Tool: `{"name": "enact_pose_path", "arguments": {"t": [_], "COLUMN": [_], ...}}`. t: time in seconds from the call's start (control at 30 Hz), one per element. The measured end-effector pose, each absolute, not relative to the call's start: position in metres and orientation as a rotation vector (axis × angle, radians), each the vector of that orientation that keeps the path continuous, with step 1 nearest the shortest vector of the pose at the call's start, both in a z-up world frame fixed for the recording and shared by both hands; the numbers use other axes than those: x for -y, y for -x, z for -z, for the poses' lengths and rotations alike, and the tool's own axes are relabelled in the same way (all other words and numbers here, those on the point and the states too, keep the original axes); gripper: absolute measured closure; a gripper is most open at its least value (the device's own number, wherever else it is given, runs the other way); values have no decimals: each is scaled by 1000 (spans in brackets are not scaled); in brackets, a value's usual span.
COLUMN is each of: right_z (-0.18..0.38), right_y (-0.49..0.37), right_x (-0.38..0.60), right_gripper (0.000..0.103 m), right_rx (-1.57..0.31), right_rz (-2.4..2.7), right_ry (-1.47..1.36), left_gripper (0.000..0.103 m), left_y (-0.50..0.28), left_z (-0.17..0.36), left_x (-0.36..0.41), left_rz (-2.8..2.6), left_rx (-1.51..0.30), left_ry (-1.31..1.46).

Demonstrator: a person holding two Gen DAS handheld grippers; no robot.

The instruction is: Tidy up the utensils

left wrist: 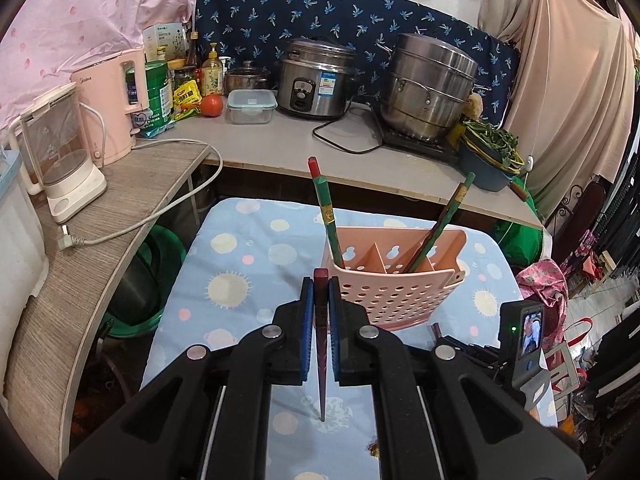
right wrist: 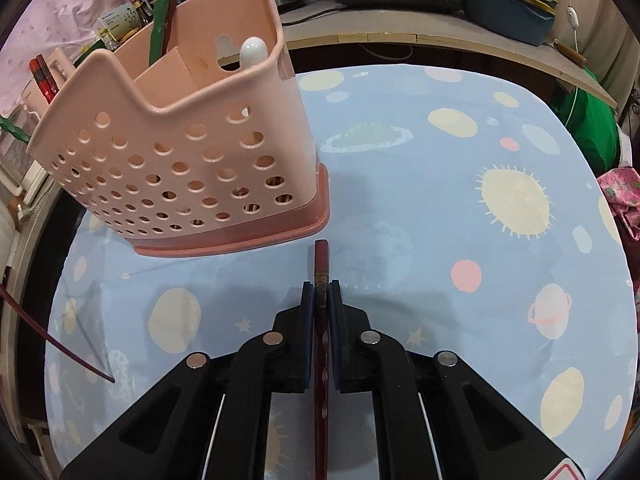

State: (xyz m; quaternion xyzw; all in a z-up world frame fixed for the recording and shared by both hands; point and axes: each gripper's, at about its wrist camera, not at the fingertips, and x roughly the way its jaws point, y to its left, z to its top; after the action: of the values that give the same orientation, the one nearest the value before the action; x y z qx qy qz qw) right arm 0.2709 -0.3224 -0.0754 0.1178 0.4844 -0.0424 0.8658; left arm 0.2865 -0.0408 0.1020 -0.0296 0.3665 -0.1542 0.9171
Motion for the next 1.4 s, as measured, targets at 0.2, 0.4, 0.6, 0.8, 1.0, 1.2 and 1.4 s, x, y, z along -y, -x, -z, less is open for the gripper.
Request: {"name": "enact_pose_path", "arguments": {"t": [0.2,0.4,0.6,0.8,1.0,1.2,1.4], "right_z": [20,-61,-133,-182,-176,-160,-135], "right_y": [-234,-191,-177,-187,-190,-182,-184], "right_x": [327,328,330,323,315,322,334], "right_gripper": [96,96,100,102,102,102,102], "right_rx": [-879,-683,-516,-421,-438,-473,-548], "right_rz": [88,82,50,15,23,46,74], "right_ry": [-289,-304,-313,-290,-278,-304,-321], "left_gripper": [96,96,96,96,96,96,96], "left_y": [-283,-272,-263,-265,-266,-268,-268], "left_z": [-103,-114,-144,-189,-209,-205,-195], "left_x": [39,38,39,41,39,38,38], "left_rz": [315,325,346,369,367,363,364], "left_rx": [-751,-732,-669,-580,-539,-562,-581], "left_ry": [69,81,88,105,110,112,112]}}
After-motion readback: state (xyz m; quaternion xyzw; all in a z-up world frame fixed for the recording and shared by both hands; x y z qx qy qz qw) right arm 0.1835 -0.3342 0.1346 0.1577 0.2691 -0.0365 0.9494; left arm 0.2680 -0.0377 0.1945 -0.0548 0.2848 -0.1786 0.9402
